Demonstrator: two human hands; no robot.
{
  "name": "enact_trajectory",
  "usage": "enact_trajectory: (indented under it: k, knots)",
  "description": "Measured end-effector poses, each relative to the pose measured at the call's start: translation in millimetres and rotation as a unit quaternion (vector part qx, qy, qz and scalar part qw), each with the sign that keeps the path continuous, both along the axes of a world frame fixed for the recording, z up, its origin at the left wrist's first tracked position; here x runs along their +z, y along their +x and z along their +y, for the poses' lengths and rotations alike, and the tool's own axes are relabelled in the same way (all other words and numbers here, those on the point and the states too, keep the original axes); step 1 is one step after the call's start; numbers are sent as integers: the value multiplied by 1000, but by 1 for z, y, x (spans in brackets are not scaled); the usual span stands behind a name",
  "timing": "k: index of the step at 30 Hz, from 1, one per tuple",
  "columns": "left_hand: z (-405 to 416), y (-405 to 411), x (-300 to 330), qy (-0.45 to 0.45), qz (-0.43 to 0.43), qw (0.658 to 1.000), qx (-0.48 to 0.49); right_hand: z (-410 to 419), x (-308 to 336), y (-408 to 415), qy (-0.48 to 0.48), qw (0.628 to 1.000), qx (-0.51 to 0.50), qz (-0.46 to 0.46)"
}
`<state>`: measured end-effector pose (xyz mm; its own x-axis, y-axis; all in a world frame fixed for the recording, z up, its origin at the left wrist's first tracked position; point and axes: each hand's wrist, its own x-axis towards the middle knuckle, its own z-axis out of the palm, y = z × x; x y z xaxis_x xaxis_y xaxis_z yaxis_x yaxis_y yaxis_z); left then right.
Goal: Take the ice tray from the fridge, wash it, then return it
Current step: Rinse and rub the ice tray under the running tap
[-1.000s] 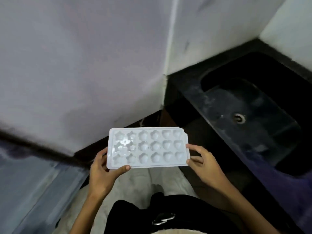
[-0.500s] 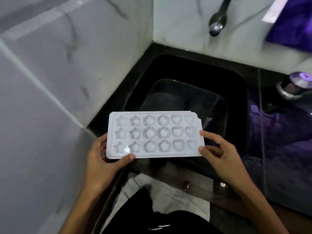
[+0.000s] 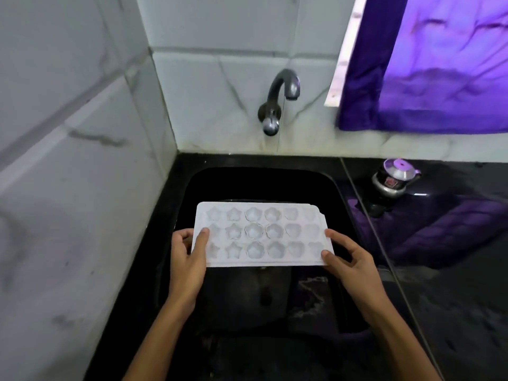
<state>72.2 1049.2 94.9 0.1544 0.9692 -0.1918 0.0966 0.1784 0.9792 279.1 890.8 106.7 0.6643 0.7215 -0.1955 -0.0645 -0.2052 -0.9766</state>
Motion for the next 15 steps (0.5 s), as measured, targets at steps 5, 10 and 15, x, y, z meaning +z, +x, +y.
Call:
enact_trajectory:
  k: [5, 10, 15]
  knots:
    - [38, 37, -1, -21, 5, 1000, 11, 33, -4, 21, 3, 1000, -16, 0]
    - [72, 61, 4, -11, 6, 1000, -8, 65, -4, 44, 12, 1000, -19, -18]
    - [102, 88, 3, -5, 17, 1000, -16, 105, -5, 76, -35, 996, -33, -70]
